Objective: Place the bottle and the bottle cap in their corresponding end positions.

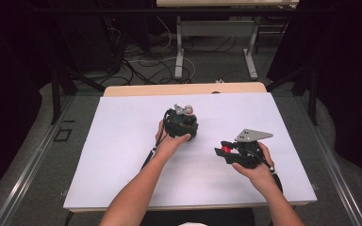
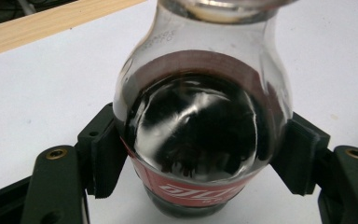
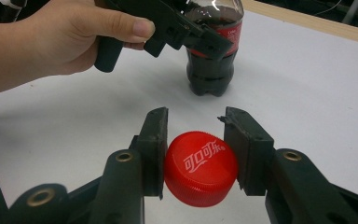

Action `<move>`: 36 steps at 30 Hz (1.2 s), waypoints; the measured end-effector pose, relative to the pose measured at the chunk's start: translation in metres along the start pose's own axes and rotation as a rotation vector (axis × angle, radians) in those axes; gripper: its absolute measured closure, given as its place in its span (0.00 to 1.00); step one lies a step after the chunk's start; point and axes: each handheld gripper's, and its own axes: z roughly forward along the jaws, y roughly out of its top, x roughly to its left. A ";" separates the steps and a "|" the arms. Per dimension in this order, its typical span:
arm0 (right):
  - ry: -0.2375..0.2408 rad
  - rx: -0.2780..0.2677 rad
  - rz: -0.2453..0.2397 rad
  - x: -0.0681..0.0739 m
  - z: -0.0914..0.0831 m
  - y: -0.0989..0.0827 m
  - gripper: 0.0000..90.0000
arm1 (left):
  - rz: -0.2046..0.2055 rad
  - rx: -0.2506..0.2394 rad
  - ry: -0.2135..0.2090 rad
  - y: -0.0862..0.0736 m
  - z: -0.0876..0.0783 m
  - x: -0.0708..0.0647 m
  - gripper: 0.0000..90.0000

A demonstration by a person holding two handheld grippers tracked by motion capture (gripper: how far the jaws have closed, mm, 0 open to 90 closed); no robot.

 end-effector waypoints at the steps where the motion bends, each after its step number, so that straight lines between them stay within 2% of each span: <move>1: 0.000 0.000 0.000 0.000 0.000 0.000 0.67 | 0.012 -0.005 0.001 -0.001 0.000 0.001 0.32; 8: -0.004 -0.003 0.000 0.000 0.000 0.000 0.67 | -0.010 -0.020 -0.010 -0.005 0.000 0.000 0.32; 14: -0.002 -0.006 -0.003 -0.001 0.000 -0.001 0.67 | -0.022 -0.017 -0.018 -0.005 0.001 0.001 0.31; 17: -0.002 0.010 -0.004 -0.001 0.000 0.000 0.67 | -0.027 -0.016 -0.018 -0.005 0.001 0.001 0.31; 23: -0.001 -0.003 -0.007 -0.001 0.001 -0.001 0.67 | -0.039 -0.008 -0.025 -0.005 0.000 0.001 0.30; 24: -0.002 -0.003 -0.007 -0.001 0.002 -0.001 0.67 | -0.032 -0.005 -0.033 -0.005 0.001 0.003 0.29; 26: -0.004 0.000 -0.001 -0.001 0.002 -0.001 0.67 | -0.053 0.015 -0.041 -0.006 0.000 0.003 0.26; 28: -0.004 -0.002 -0.006 -0.001 0.002 -0.002 0.67 | -0.051 0.007 -0.055 -0.006 -0.001 0.006 0.23; 31: -0.005 0.007 -0.003 -0.001 0.004 -0.002 0.67 | -0.081 0.012 -0.069 -0.007 -0.003 0.005 0.17; 32: -0.006 0.003 -0.003 -0.001 0.005 -0.002 0.67 | -0.069 0.016 -0.072 -0.007 -0.004 0.005 0.16; 34: -0.003 0.011 -0.007 0.000 0.007 -0.002 0.67 | -0.077 0.014 -0.083 -0.008 -0.006 0.004 0.09; 36: -0.002 0.012 -0.004 0.001 0.009 -0.002 0.67 | -0.068 0.017 -0.087 -0.008 -0.009 0.005 0.05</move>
